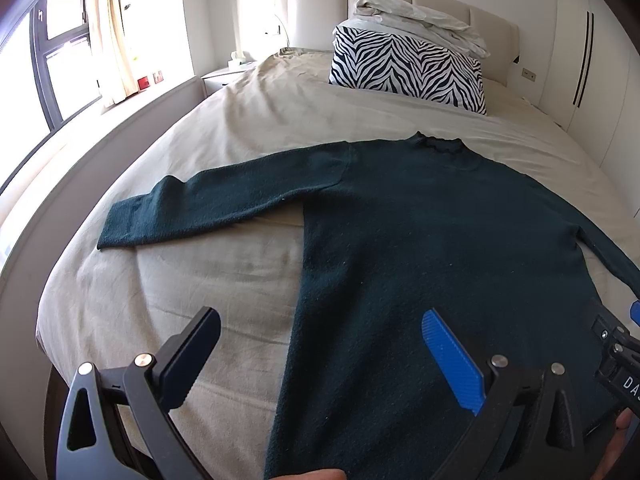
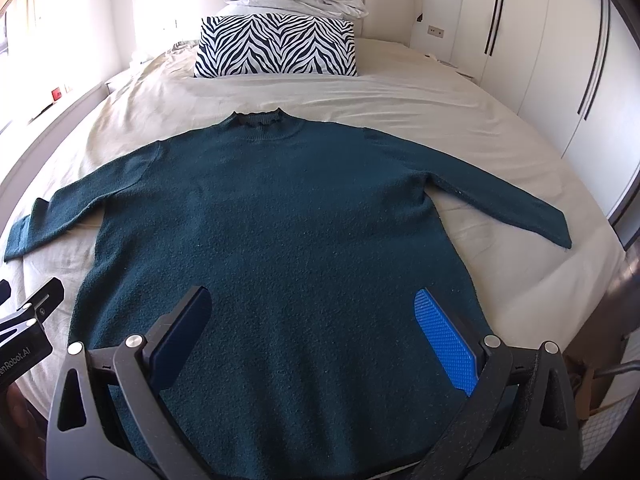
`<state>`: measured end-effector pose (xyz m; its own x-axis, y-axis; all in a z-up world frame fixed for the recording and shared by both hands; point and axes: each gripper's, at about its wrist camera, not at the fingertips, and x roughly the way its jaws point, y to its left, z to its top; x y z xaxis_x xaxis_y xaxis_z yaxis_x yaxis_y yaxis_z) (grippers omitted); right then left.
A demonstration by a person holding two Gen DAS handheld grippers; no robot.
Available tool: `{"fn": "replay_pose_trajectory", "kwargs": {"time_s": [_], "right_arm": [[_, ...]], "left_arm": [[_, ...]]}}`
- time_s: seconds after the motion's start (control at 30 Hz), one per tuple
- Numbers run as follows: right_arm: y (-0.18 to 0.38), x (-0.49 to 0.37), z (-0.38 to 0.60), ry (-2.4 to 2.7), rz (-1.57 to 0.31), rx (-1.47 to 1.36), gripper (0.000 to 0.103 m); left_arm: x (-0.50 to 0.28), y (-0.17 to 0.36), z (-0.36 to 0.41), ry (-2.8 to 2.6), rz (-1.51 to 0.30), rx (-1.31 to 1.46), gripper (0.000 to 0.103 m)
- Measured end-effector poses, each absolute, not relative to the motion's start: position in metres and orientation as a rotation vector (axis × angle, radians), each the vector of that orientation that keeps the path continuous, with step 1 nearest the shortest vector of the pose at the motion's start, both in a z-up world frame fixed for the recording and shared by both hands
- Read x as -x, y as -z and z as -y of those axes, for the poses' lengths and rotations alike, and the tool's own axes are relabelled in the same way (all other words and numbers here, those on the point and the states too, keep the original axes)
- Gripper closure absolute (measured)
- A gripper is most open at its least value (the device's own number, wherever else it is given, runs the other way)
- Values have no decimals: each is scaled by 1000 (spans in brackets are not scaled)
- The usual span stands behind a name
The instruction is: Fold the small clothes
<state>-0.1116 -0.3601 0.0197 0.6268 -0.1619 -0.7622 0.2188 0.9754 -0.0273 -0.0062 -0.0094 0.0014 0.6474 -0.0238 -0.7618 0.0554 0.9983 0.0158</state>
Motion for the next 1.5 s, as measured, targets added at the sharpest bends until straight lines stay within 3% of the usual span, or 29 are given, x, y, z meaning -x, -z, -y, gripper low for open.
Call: {"fn": "replay_pose_trajectory", "kwargs": {"time_s": [1.5], "right_arm": [[-12,107,350,208,-872,-60,0]], "left_arm": [[4,8,-2,34,-881,-15,0]]}}
